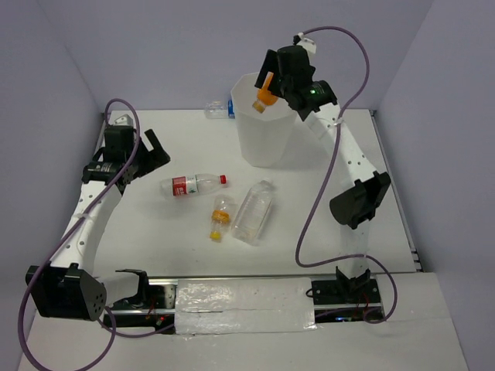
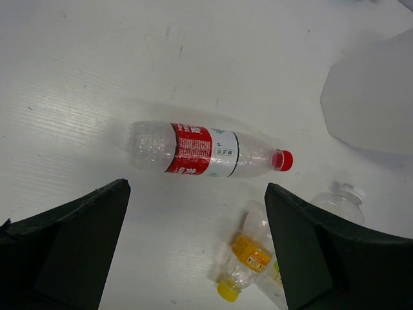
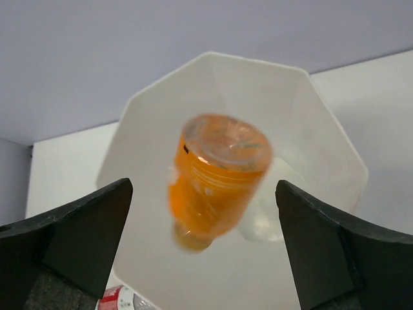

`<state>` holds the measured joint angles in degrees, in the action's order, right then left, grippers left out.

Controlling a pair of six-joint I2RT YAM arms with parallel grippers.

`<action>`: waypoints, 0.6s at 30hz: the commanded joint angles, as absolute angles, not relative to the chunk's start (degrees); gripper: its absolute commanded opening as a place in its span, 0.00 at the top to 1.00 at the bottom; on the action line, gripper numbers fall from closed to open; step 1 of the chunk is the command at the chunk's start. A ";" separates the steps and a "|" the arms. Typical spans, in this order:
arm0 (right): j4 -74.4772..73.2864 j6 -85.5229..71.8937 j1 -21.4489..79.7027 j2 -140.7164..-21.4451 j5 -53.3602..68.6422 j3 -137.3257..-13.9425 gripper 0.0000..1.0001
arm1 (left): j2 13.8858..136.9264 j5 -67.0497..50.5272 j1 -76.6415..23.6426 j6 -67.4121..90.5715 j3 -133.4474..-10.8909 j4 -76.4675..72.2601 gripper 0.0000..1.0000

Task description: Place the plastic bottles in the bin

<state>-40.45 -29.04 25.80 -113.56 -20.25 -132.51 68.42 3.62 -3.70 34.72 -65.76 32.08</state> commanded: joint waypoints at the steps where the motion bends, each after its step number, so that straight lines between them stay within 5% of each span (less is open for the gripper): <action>1: -41.40 -27.34 26.28 -111.54 -21.01 -138.77 0.01 | 66.97 2.81 -4.04 34.72 -67.33 32.26 0.01; 6: -40.43 -26.54 26.54 -102.60 -22.93 -134.92 0.00 | 67.32 1.85 -4.04 35.33 -67.06 31.82 0.01; 10: -41.66 -24.35 28.56 -91.87 -26.80 -120.62 0.00 | 67.50 2.02 -4.04 35.42 -66.89 31.29 0.01; 18: -35.03 -32.94 32.16 -68.58 -20.23 -72.13 0.02 | 69.43 1.67 -3.96 36.21 -66.54 29.71 0.00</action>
